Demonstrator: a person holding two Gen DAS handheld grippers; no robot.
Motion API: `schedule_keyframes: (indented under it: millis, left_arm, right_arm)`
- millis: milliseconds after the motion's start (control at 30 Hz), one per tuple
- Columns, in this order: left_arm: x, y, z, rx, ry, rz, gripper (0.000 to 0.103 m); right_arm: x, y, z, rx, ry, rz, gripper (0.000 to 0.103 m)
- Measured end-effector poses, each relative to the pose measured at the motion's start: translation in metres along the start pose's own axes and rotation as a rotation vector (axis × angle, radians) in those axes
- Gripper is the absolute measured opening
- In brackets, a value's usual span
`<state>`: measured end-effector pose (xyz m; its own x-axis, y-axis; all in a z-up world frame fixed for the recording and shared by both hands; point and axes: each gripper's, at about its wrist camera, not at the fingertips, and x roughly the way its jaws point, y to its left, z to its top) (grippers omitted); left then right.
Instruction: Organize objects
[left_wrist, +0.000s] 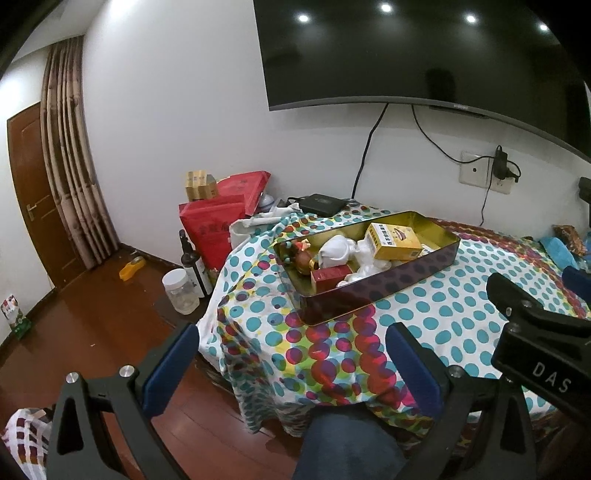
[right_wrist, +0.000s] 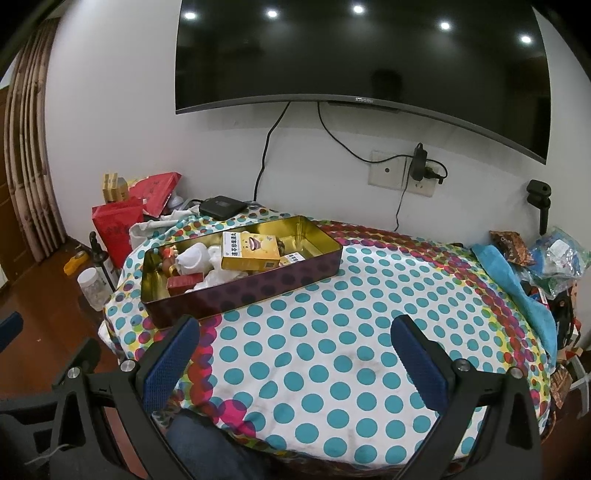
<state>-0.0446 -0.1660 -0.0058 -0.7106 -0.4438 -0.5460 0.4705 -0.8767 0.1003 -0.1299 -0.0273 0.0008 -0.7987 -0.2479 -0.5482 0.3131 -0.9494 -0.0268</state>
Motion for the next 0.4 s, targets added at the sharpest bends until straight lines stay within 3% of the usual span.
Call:
schedule_keyframes:
  millis: [200,400]
  left_arm:
    - [-0.0041,-0.006,-0.0017,0.025,-0.029,0.01,0.103]
    - [-0.0038,-0.0086,-0.0014,0.026,-0.02,-0.033,0.103]
  right_arm:
    - [0.0002,-0.0011,0.0004,0.0,0.001,0.0,0.103]
    - [0.0001,-0.001,0.0001,0.002,0.001,0.003,0.103]
